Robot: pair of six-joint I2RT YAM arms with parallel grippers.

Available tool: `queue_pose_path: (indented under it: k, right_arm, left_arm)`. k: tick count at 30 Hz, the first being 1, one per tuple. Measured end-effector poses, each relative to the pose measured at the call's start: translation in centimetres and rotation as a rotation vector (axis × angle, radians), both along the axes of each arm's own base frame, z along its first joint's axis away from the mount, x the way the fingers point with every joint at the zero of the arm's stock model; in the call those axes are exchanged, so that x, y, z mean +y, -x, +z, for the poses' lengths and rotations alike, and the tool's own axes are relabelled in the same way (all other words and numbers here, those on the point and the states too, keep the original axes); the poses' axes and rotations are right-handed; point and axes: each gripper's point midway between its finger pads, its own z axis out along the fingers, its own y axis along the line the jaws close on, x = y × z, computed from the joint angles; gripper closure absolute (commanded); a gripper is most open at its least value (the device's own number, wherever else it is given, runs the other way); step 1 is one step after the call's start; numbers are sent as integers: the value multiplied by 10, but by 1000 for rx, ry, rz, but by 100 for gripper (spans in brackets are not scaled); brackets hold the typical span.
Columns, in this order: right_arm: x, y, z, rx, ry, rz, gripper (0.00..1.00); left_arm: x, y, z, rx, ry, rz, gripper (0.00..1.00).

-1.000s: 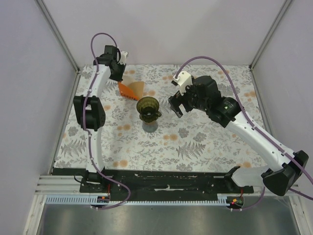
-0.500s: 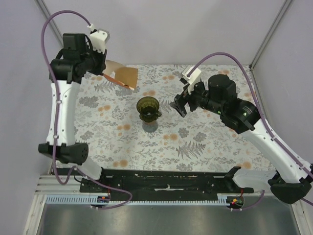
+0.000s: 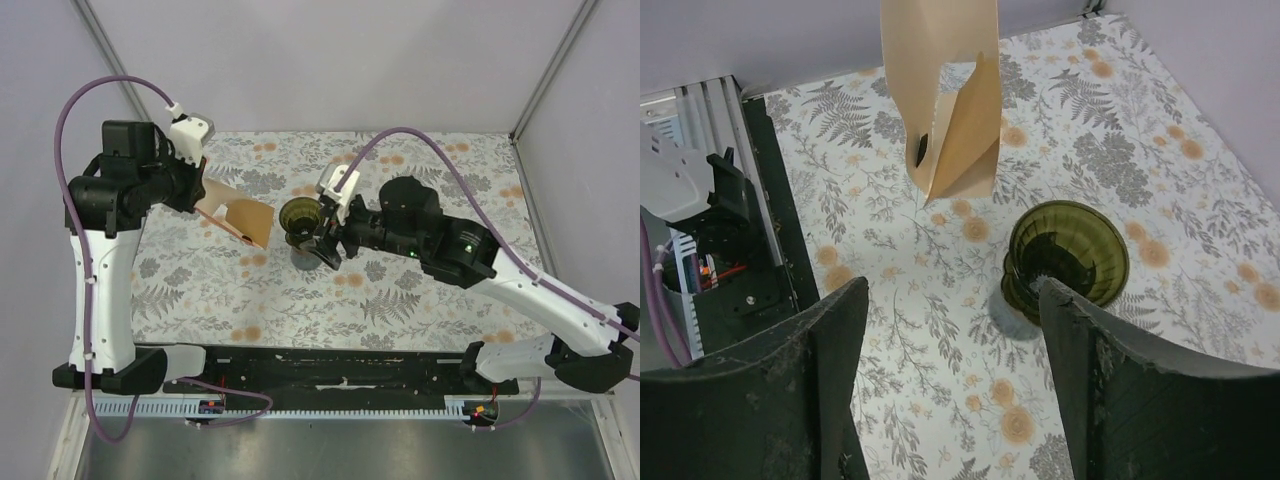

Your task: Place the coffee filter in the dripper

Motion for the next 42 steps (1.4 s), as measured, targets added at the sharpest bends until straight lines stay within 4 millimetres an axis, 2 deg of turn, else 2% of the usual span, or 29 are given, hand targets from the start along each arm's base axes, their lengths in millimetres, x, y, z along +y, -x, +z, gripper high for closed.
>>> queue_pose_path:
  k: [6, 14, 20, 25, 31, 37, 42]
  right_arm:
    - [40, -1, -19, 46, 30, 29, 31]
    - [71, -18, -19, 52, 21, 14, 39]
    - [77, -36, -30, 57, 43, -52, 45]
    - [79, -45, -40, 102, 47, -60, 73]
    - [90, -43, -45, 146, 37, -6, 100]
    - [98, -42, -50, 164, 41, 21, 100]
    - [97, -44, -48, 148, 43, 30, 100]
  left_arm:
    - [-3, 11, -12, 45, 13, -17, 98]
    - [-6, 14, -10, 40, 26, -29, 98]
    - [-6, 15, -8, 34, 27, -29, 98]
    - [-6, 15, -8, 34, 29, -30, 98]
    - [-7, 16, -8, 36, 35, -31, 98]
    - [-7, 16, -13, 52, 33, -27, 98]
    - [0, 13, -36, 106, 0, 3, 98]
